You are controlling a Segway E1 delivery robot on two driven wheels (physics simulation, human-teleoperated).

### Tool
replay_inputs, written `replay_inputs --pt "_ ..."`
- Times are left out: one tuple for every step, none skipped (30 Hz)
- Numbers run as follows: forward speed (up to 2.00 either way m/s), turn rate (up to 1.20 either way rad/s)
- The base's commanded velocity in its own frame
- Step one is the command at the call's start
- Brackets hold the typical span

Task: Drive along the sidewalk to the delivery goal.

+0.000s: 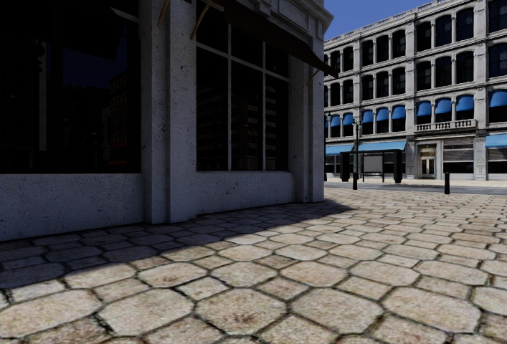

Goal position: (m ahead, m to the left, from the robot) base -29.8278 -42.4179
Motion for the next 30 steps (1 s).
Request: replay_inputs --pt "0.00 0.00" --pt "0.00 0.00" --pt "0.00 0.00" --pt "0.00 0.00" --pt "0.00 0.00" --pt "0.00 0.00" --pt "0.00 0.00" --pt "0.00 0.00" --pt "0.00 0.00" --pt "0.00 0.00" --pt "0.00 0.00" --pt "0.00 0.00" --pt "0.00 0.00" --pt "0.00 0.00" --pt "0.00 0.00" --pt "0.00 0.00" --pt "0.00 0.00" --pt "0.00 0.00" --pt "0.00 0.00" --pt "0.00 0.00" --pt "0.00 0.00" --pt "0.00 0.00" --pt "0.00 0.00" --pt "0.00 0.00" --pt "0.00 0.00" --pt "0.00 0.00" --pt "0.00 0.00" --pt "0.00 0.00" --pt "0.00 0.00" --pt "0.00 0.00"
